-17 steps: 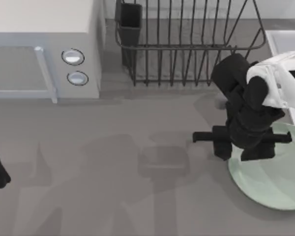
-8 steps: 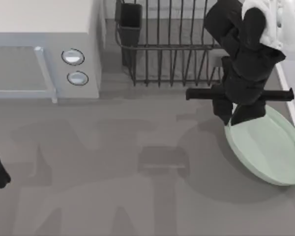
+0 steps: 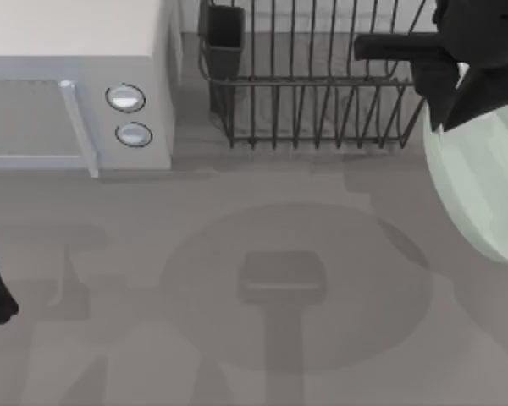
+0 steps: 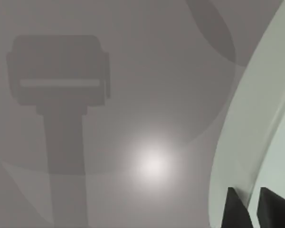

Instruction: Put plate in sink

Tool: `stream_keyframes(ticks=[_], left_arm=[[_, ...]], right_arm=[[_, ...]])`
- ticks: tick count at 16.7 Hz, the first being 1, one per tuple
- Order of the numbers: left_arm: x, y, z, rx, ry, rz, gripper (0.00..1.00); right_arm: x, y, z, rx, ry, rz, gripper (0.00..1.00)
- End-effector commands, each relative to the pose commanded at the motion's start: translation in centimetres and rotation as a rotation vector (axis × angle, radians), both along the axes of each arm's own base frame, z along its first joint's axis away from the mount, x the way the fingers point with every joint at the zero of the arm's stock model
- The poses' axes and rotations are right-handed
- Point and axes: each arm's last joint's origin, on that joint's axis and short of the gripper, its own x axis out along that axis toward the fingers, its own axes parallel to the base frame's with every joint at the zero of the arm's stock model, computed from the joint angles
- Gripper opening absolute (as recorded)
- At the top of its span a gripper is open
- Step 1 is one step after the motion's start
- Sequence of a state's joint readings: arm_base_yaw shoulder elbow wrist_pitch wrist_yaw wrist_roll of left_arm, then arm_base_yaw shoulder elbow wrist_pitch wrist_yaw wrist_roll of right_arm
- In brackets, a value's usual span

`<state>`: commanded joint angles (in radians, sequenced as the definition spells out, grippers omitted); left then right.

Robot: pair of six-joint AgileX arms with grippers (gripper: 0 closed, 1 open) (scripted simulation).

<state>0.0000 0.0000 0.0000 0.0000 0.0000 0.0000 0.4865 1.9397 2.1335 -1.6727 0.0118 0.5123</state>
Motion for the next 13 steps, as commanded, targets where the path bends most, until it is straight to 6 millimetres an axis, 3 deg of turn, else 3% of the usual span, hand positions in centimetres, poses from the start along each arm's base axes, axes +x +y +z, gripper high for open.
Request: stream_keyframes(ticks=[3,8,10,13], left_arm=[[0.0,0.0,0.0,0.000,0.000,0.000,1.00],[0.0,0.0,0.0,0.000,0.000,0.000,1.00],[0.0,0.0,0.0,0.000,0.000,0.000,1.00],[0.0,0.0,0.0,0.000,0.000,0.000,1.00]], right_arm=[[-0.8,-0.6,1.8,0.005,-0.009,0.000,0.00],[-0.8,-0.4,1.7,0.004,-0.007,0.004,0.00],[0.5,-1.0,1.3,-0.001,-0.004,0.004,0.00],[4.8,-3.2,-0.4,-0.014,0.008,0.005,0.00]])
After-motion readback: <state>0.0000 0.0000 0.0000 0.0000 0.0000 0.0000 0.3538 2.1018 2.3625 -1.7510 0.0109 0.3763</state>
